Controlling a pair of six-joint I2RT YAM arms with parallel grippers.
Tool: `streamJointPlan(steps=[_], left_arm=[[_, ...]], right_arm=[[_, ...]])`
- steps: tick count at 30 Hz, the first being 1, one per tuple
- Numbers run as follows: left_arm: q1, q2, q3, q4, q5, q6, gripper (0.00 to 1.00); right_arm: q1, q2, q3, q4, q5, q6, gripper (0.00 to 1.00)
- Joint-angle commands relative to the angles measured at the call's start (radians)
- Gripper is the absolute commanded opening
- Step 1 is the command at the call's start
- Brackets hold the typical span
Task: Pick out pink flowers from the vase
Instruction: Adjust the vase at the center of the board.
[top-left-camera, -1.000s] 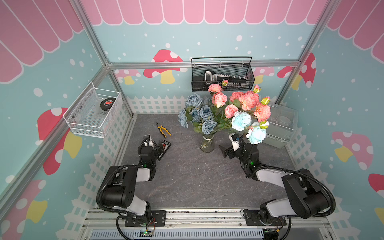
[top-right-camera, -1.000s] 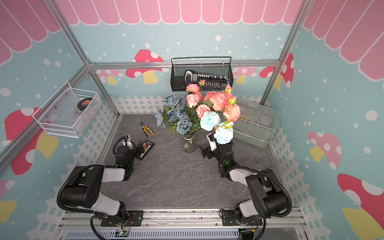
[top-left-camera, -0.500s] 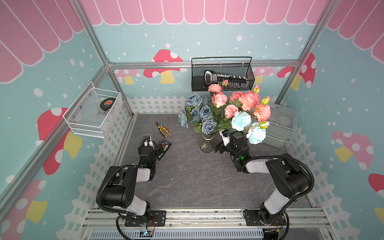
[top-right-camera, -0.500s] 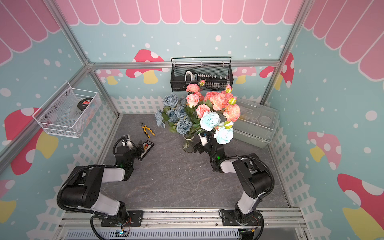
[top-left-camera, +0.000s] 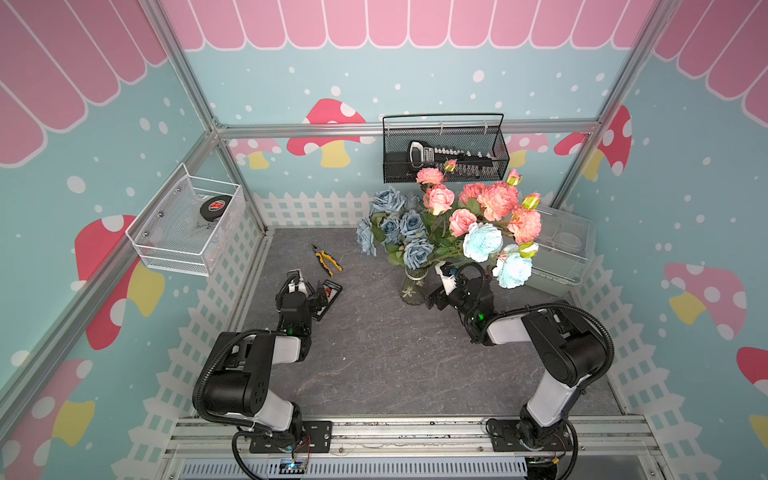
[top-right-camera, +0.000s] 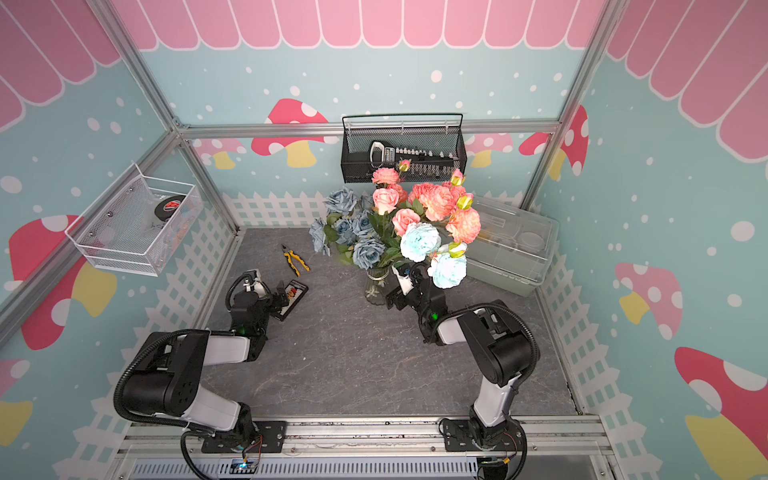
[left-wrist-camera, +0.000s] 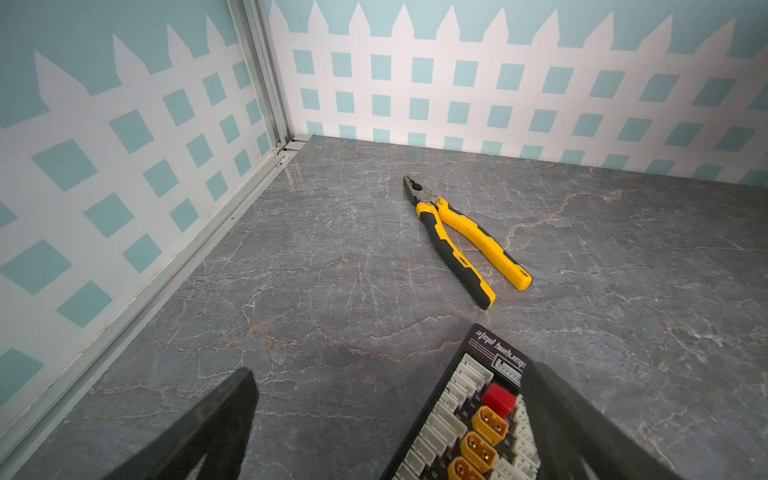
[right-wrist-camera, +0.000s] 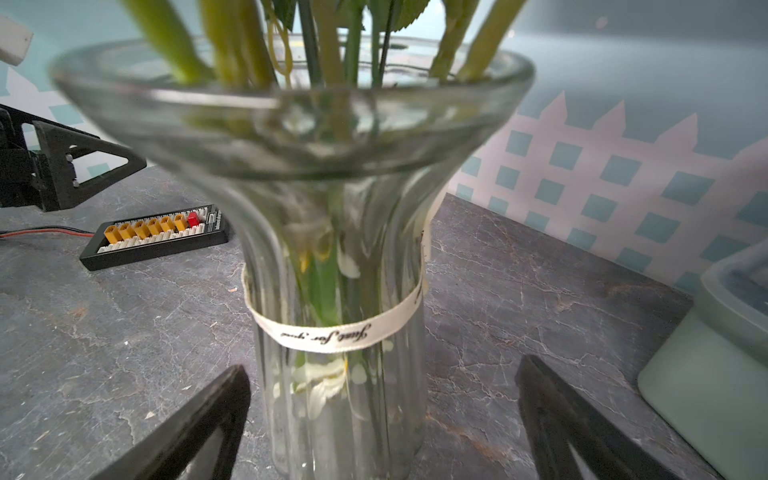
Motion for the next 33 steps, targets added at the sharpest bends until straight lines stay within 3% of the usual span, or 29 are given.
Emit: streamJointPlan(steps=[1,6,17,20,24,29,33], left_arm=[[-0.003,-0.002,0.011,0.014,-0.01,0.002,0.99],[-0.002,-0.002,0.011,0.014,-0.003,0.002,0.99],[0.007,-0.009,0.008,0.018,0.004,0.001,0.99],[-0.017,-0.113,0.072,-0.189,-0.162,-0.034,0.99],[-0.047,-0.197,0.101,-0.299,-0.227,-0.023,0.99],[-0.101,-0.24,0.164,-0.52,-0.327,-0.106,0.99],[-0.186,-0.273,0.171,-0.55,-0.411,-0.097,0.99]], right_arm=[[0.006,0.025,0.028,0.063,-0.037,-0.017,0.99],[0.007,0.063,0.06,0.1,-0.101,-0.006,0.97],[0.017,0.173,0.102,0.22,-0.107,0.092,0.89],[0.024,0.196,0.129,0.212,-0.084,0.1,0.85],[0.044,0.219,0.162,0.204,-0.037,0.111,0.8],[0.077,0.242,0.202,0.154,0.06,0.083,0.74],[0.118,0.246,0.209,0.139,0.183,0.052,0.74]])
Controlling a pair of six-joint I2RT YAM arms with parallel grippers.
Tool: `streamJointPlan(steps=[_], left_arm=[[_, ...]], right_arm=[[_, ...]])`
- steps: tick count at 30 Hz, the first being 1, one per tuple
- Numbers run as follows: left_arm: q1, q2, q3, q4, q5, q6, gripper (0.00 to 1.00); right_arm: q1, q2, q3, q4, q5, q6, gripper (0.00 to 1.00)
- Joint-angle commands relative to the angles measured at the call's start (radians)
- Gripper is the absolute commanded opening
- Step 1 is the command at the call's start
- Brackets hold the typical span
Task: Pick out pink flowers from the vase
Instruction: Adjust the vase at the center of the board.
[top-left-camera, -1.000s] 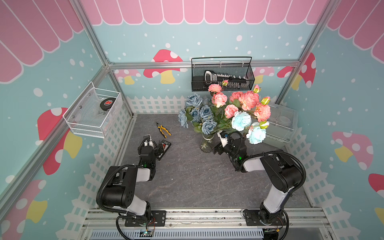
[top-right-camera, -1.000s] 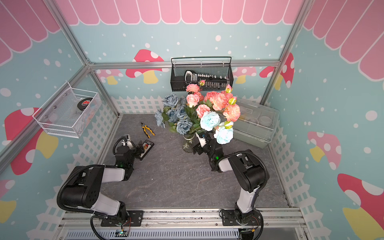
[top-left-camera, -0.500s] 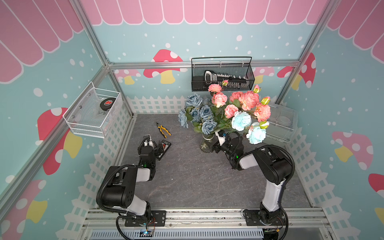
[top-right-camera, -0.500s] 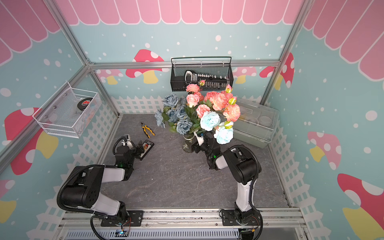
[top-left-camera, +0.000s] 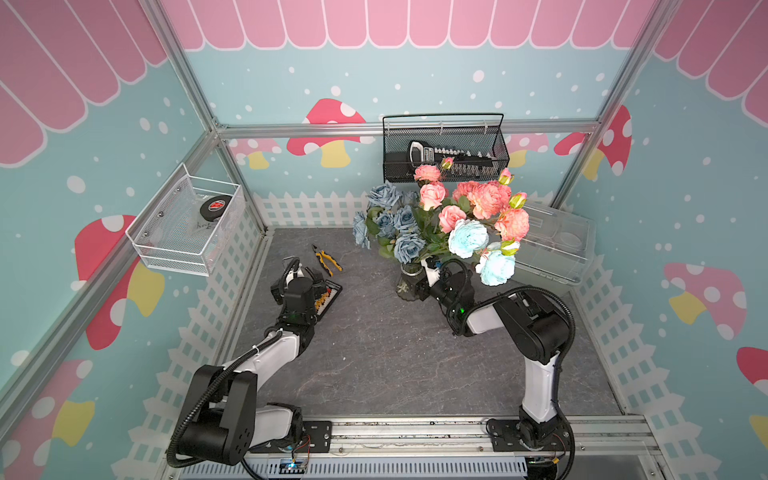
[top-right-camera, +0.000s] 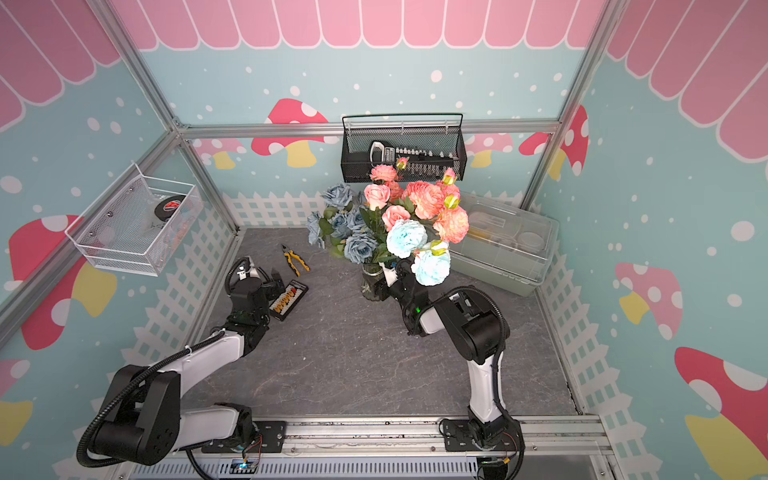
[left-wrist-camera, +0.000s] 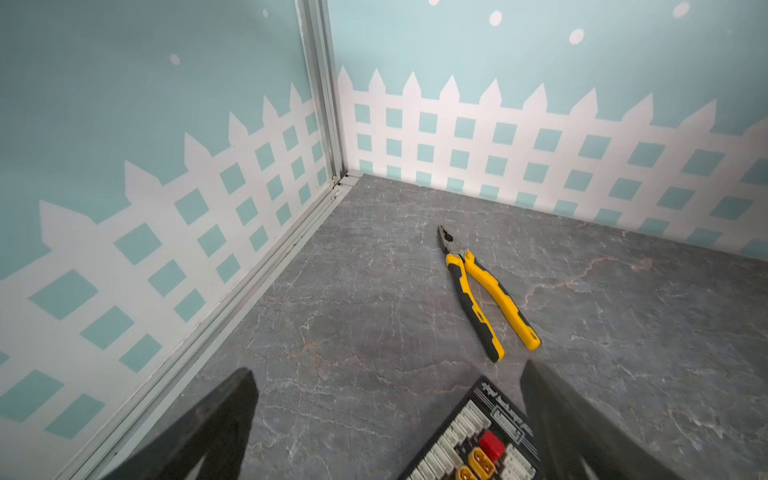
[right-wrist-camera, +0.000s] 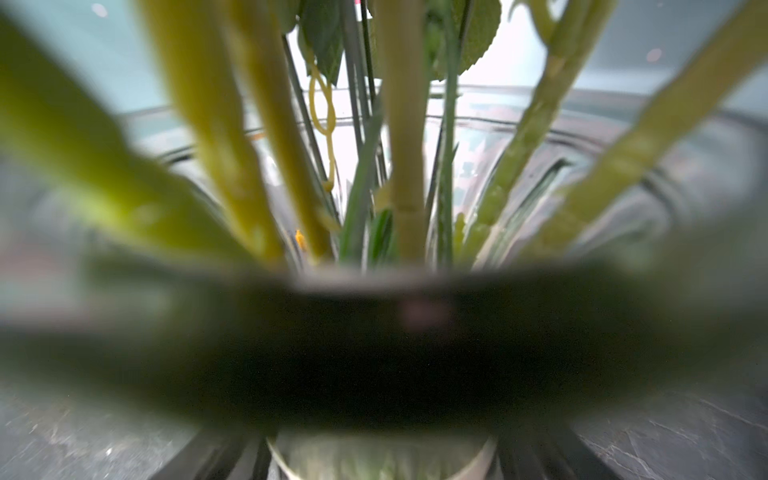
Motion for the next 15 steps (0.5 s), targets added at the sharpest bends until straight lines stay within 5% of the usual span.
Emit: streamJointPlan(steps=[1,15], left_arm=[[-0.045,-0.047,0.017,-0.128,-0.095,-0.045,0.99],[-0.17,-0.195,0.045,-0.297,-0.163,-0.094,0.99]], right_arm=[[0.043,0.021,0.019,-0.023,0.149,-0.052,0.74],[0.282,0.073,0.143,-0.105,0.818,-0.096,0.75]])
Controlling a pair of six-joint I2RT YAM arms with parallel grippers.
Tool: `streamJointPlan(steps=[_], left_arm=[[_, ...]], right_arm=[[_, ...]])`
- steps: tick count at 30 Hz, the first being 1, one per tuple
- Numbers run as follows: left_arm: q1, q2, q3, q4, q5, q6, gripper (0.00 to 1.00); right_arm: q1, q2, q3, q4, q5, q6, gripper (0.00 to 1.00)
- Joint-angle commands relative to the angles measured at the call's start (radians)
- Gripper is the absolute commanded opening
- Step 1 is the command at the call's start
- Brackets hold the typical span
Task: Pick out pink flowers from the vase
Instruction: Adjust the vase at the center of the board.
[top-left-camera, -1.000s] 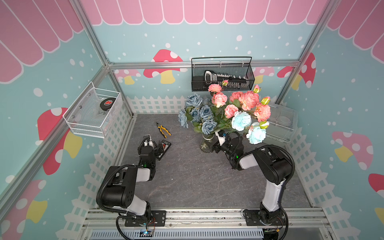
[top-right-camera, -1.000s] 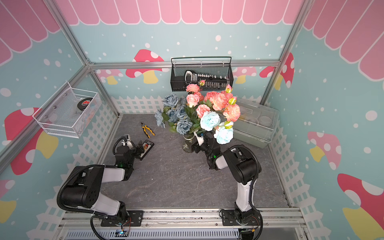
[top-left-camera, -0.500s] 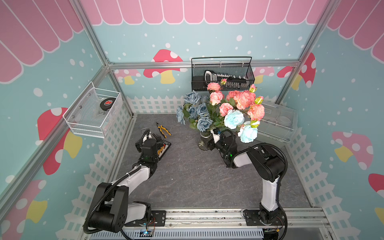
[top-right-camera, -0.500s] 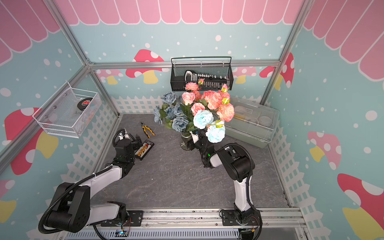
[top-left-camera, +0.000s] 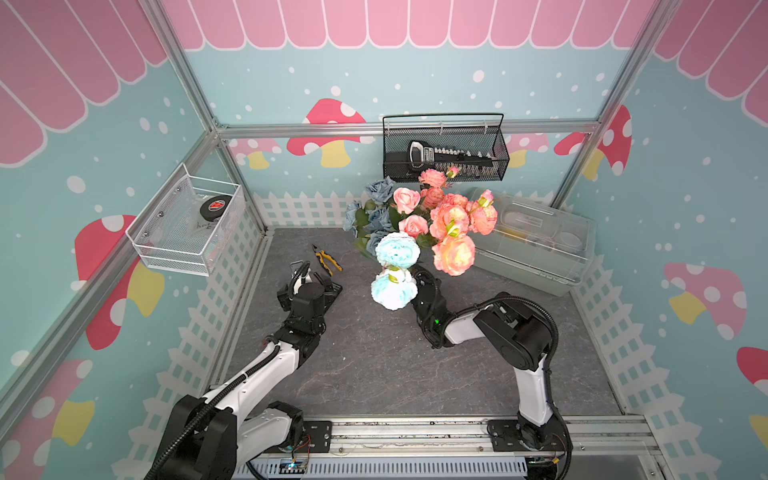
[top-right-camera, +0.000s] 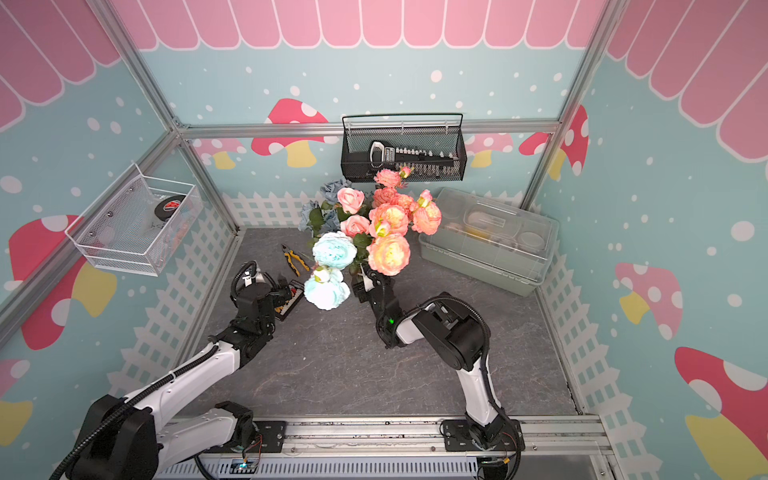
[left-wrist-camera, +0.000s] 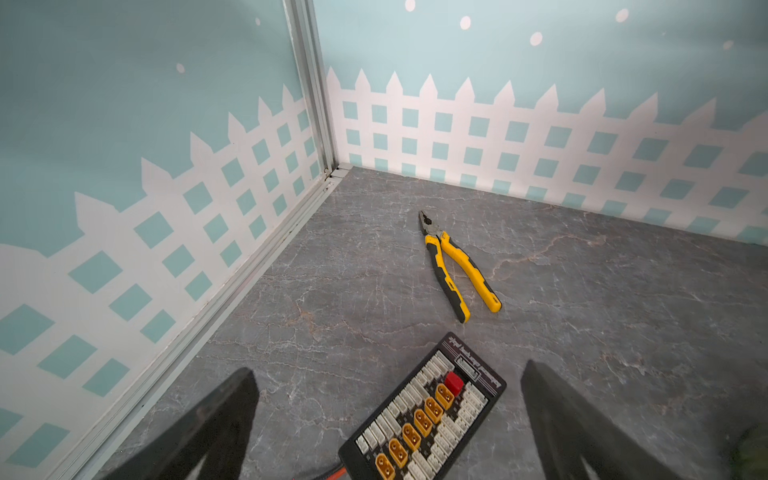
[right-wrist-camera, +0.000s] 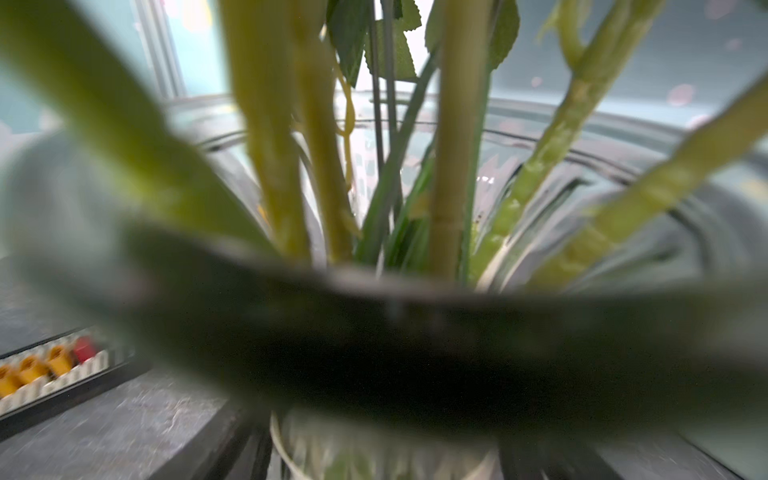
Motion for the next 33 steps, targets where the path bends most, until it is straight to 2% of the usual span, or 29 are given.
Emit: streamJointPlan(steps=[1,6,14,19,24,29,30,32,33], left_arm=[[-0.034,-0.025,0.039,-0.083,-0.06,-0.031,0.99],[-0.075,-0.076,0.041,-0.126,-0.122,-0.036,0.99],[-0.146,-0.159,0.068,-0.262,-0.145,-0.116,0.99],[-0.172,-0.18,0.09,-0.324,-0.175,-0.13,0.99],[-0.192,-0.208,0.097,-0.349,-0.203,-0.143,0.99],[-0.204,-0.201,0.124,-0.39,-0.198,-0.162,0.99],[-0.206,-0.198,0.129,-0.395,-0.196,-0.169,0.99],[-0.208,-0.192,0.138,-0.408,-0.188,-0.209,0.99],[-0.208,-0.193,0.141,-0.415,-0.181,-0.229,0.99]], right_arm=[[0.044,0.025,0.063,-0.09,0.227,-0.034,0.76],[0.098,0.056,0.153,-0.171,0.479,-0.02,0.76],[0.153,0.148,0.252,-0.147,0.738,-0.048,0.78],[0.175,0.191,0.359,-0.246,0.798,-0.063,0.78],[0.178,0.197,0.451,-0.44,0.844,0.01,0.78],[0.179,0.184,0.472,-0.531,0.838,0.09,0.79],[0.18,0.181,0.47,-0.534,0.837,0.094,0.81],[0.18,0.164,0.454,-0.537,0.815,0.094,0.98],[0.181,0.157,0.443,-0.539,0.797,0.089,0.99]])
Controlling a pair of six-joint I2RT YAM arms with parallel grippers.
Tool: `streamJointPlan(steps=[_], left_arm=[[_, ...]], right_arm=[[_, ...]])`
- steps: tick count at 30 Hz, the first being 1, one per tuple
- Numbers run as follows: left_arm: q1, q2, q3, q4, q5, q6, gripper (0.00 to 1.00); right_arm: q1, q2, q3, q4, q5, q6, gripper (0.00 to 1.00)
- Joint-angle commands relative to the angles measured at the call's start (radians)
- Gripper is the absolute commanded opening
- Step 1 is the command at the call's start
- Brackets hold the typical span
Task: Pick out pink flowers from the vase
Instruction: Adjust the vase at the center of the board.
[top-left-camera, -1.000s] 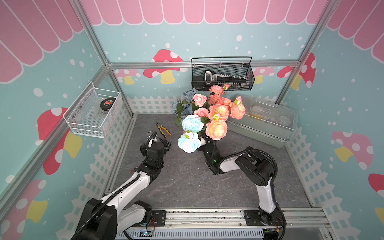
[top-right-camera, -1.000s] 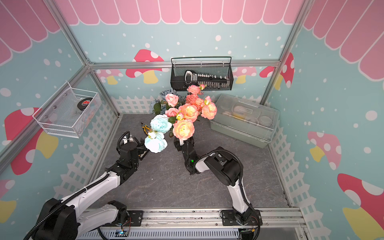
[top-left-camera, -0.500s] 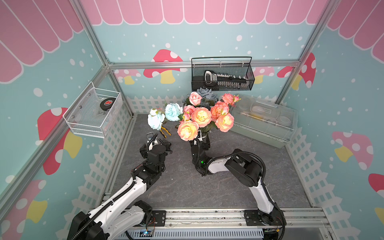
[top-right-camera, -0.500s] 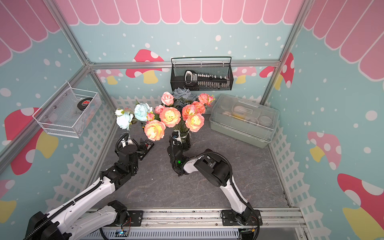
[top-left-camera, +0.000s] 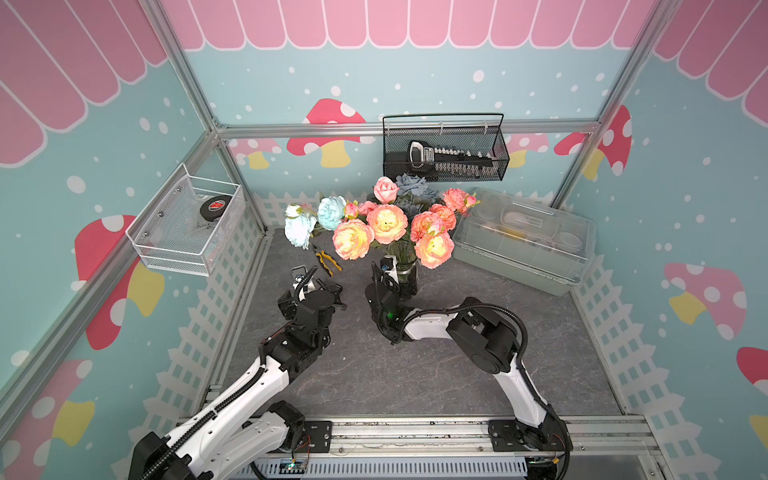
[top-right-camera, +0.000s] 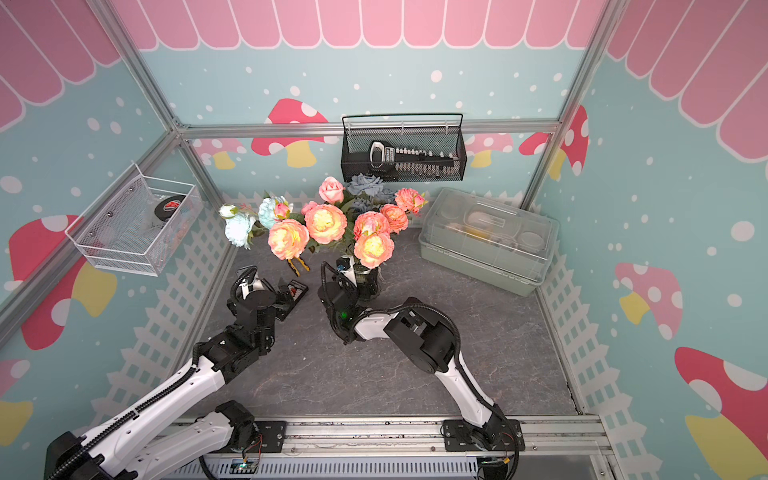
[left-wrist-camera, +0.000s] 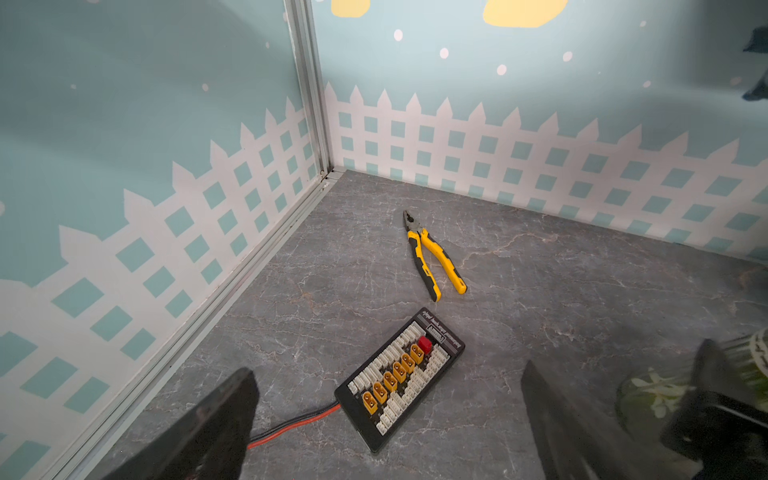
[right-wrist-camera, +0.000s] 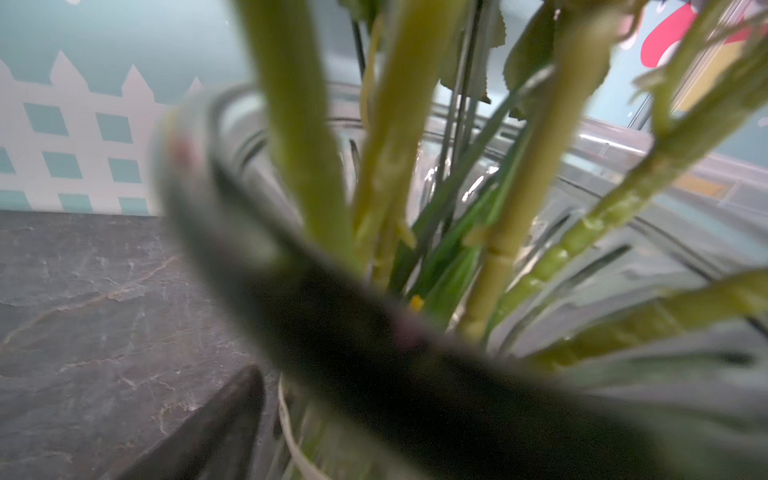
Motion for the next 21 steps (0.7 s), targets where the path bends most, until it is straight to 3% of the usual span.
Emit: streamJointPlan(steps=[1,6,10,14,17,21], left_arm=[[-0.006,-0.001,0.034,-0.058,-0.004,-0.093,0.99],[-0.006,-0.028,-0.007,0.009,0.038,-0.107,0.99],[-0.005,-0.06,-0.066,0.094,0.033,-0.085,0.99],[-0.005,-0.056,-0.079,0.136,0.075,-0.01,0.99],[-0.005,-0.05,-0.084,0.135,0.064,-0.032,0.99],[0.008,-0.073,-0.113,0.162,0.205,-0.083,0.99]], right_arm=[[0.006,-0.043,-0.028,-0.057,-0.013,0.025,0.99],[0.011,-0.111,-0.124,-0.019,-0.116,-0.015,0.99],[0.031,-0.155,-0.23,0.13,-0.163,-0.148,0.99],[0.041,-0.261,-0.376,0.207,-0.338,-0.185,0.99],[0.045,-0.327,-0.45,0.178,-0.451,-0.184,0.99],[0.058,-0.443,-0.559,0.166,-0.508,-0.181,0.99]])
